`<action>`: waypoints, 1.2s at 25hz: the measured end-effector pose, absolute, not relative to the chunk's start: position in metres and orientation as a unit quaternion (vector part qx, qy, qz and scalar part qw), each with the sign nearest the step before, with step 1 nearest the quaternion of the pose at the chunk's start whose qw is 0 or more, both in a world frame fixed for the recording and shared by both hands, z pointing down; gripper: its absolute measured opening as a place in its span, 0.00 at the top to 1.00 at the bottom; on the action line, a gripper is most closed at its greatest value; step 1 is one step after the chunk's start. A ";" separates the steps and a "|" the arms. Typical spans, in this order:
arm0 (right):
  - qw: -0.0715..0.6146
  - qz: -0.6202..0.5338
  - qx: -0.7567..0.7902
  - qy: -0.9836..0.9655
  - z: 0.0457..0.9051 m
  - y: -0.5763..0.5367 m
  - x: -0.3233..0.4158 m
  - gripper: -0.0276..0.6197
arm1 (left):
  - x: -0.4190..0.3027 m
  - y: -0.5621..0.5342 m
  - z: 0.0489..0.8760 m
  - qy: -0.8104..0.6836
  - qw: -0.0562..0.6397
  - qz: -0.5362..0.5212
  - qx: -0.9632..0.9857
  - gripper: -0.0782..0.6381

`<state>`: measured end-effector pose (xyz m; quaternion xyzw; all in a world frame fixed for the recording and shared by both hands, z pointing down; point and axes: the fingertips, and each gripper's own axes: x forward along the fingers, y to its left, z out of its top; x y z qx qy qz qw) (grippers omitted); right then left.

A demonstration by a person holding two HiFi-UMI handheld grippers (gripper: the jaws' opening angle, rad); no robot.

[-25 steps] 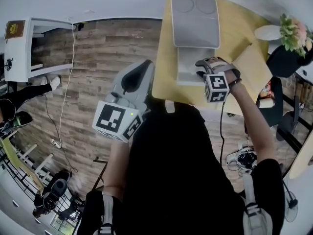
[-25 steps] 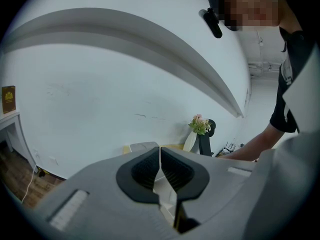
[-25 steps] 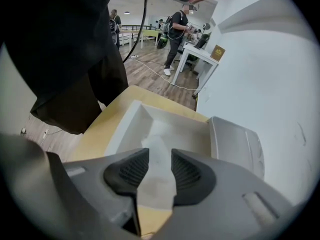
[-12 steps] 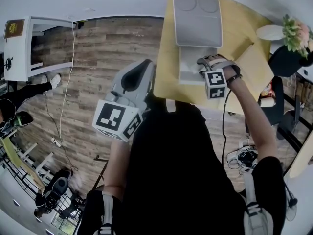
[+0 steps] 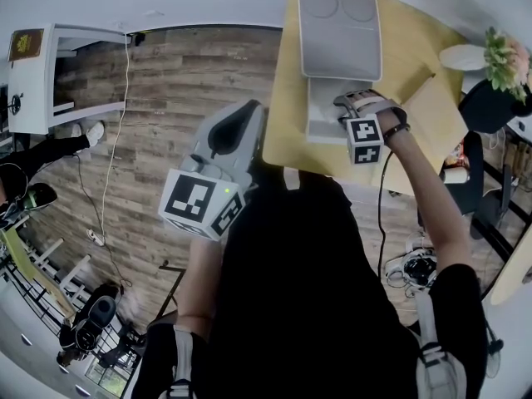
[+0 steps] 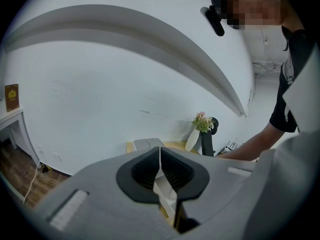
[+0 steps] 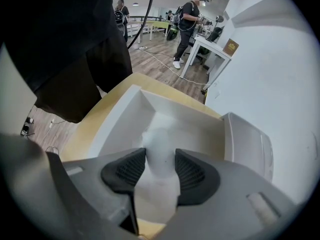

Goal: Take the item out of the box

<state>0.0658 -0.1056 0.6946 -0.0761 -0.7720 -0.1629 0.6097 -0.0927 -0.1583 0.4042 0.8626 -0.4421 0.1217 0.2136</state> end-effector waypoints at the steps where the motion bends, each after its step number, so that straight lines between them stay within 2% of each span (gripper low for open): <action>1: 0.610 -0.164 -0.077 -0.772 0.696 -0.106 0.065 0.66 | -0.093 -0.158 0.404 -0.443 0.214 0.122 0.862 0.87; 18: 0.595 -0.137 -0.057 -0.790 0.694 -0.101 0.067 0.68 | -0.092 -0.143 0.396 -0.469 0.206 0.117 0.851 0.87; 30: 0.578 -0.179 -0.049 -0.795 0.677 -0.093 0.075 0.69 | -0.085 -0.110 0.380 -0.499 0.194 0.105 0.838 0.87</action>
